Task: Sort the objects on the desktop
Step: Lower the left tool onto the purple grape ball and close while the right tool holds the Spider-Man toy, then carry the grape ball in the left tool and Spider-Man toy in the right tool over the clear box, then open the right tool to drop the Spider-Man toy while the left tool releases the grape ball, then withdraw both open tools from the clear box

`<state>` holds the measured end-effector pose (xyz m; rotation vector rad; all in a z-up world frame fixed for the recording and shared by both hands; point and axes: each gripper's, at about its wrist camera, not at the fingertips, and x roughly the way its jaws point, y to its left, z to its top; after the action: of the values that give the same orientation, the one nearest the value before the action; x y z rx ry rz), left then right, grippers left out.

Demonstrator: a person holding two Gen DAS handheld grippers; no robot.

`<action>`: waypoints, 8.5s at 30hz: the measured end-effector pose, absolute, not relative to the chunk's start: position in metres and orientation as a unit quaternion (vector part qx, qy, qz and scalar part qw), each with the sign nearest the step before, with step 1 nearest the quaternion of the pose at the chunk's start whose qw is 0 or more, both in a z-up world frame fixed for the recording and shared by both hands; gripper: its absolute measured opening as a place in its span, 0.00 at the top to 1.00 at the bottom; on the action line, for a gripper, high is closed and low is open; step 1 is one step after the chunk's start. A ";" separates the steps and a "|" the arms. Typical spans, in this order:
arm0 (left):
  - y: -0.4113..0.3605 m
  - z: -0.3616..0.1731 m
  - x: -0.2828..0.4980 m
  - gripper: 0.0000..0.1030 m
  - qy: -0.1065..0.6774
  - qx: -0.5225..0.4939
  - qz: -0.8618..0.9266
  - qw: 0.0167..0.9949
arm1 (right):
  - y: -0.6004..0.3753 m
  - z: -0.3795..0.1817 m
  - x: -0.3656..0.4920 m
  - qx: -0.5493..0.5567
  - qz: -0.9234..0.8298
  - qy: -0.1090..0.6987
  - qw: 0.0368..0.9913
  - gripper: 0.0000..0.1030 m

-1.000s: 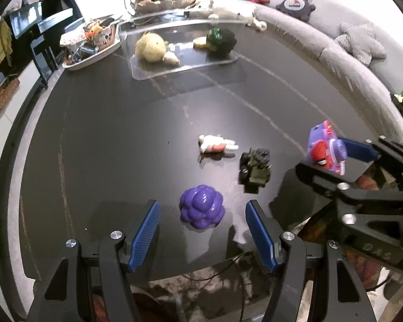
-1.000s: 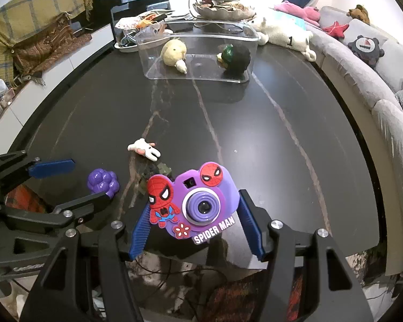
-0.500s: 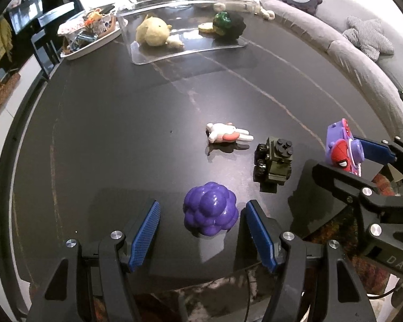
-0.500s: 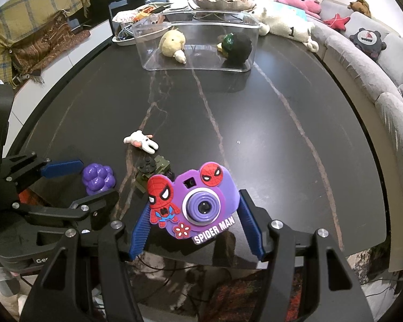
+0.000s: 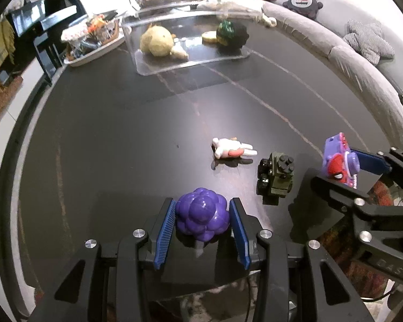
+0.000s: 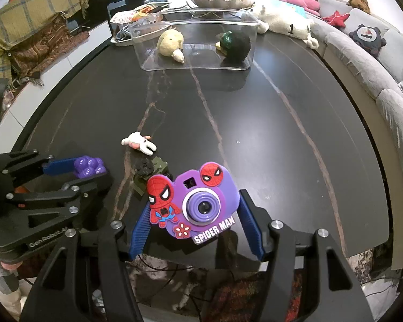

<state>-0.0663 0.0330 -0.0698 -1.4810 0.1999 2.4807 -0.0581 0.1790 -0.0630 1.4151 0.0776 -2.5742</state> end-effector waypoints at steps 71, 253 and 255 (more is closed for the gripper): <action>0.017 0.033 -0.145 0.64 0.036 -0.449 0.888 0.097 | 0.152 0.027 -0.143 0.411 -0.902 0.039 0.130 0.44; 0.022 0.063 -0.174 0.43 0.067 -0.404 0.909 0.077 | 0.166 0.055 -0.180 0.380 -0.913 0.053 0.137 0.17; 0.021 0.062 -0.163 0.43 0.063 -0.405 0.909 0.078 | 0.166 0.056 -0.170 0.377 -0.914 0.056 0.136 0.17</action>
<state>-0.1630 0.0215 0.0623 -1.2117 0.1899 2.7212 -0.1701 0.1656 0.0559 1.0920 0.1620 -2.6480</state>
